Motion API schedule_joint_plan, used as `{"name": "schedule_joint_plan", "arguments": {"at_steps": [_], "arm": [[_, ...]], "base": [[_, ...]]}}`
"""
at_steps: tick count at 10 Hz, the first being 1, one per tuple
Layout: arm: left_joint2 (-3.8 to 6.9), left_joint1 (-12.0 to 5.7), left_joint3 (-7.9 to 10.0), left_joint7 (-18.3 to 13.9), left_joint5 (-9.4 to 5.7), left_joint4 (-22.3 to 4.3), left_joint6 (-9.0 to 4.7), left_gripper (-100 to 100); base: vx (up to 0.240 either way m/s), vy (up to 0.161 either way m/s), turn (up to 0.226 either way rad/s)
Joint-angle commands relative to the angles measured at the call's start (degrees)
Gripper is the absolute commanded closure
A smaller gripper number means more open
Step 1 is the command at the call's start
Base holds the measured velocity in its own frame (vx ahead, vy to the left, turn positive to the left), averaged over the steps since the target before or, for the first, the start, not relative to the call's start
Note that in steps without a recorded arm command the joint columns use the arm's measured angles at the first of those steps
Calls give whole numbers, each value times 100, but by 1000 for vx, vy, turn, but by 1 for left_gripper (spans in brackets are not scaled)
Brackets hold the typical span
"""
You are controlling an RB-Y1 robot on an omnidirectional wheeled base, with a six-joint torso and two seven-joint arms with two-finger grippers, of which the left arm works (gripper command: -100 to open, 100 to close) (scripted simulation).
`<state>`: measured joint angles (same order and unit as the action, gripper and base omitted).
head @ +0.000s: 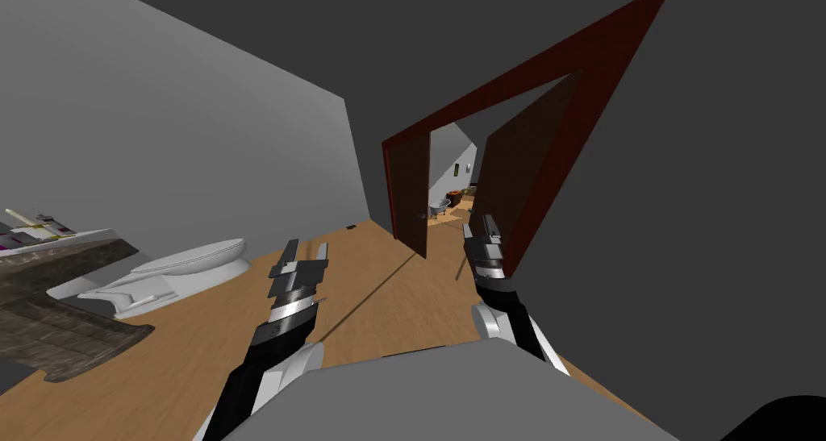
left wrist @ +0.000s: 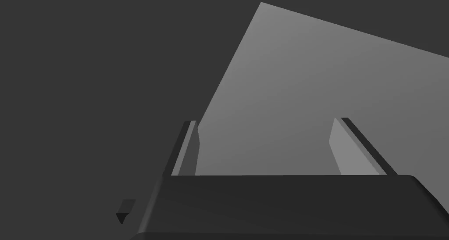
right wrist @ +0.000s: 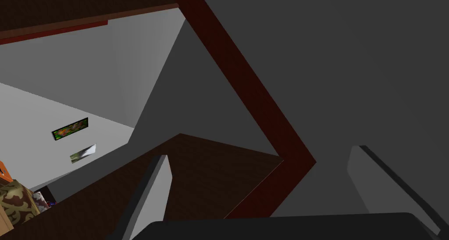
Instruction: Push the door open
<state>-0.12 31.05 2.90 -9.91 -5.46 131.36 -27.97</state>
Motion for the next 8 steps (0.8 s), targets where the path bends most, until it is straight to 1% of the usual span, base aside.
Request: {"name": "schedule_joint_plan", "arguments": {"at_steps": [1,5,6,8], "arm": [[55,-70,-31,15,1,-161,-30,-100],[198,-311,-138,67,3,-711,-133,-100],[216,-347,-153,74,4,-791,-148,-100],[286,-498,-220,107,5,-1137,-212,-100]], "base": [[78,-94,-60],[121,37,-81],[98,26,-57],[122,16,-89]]}}
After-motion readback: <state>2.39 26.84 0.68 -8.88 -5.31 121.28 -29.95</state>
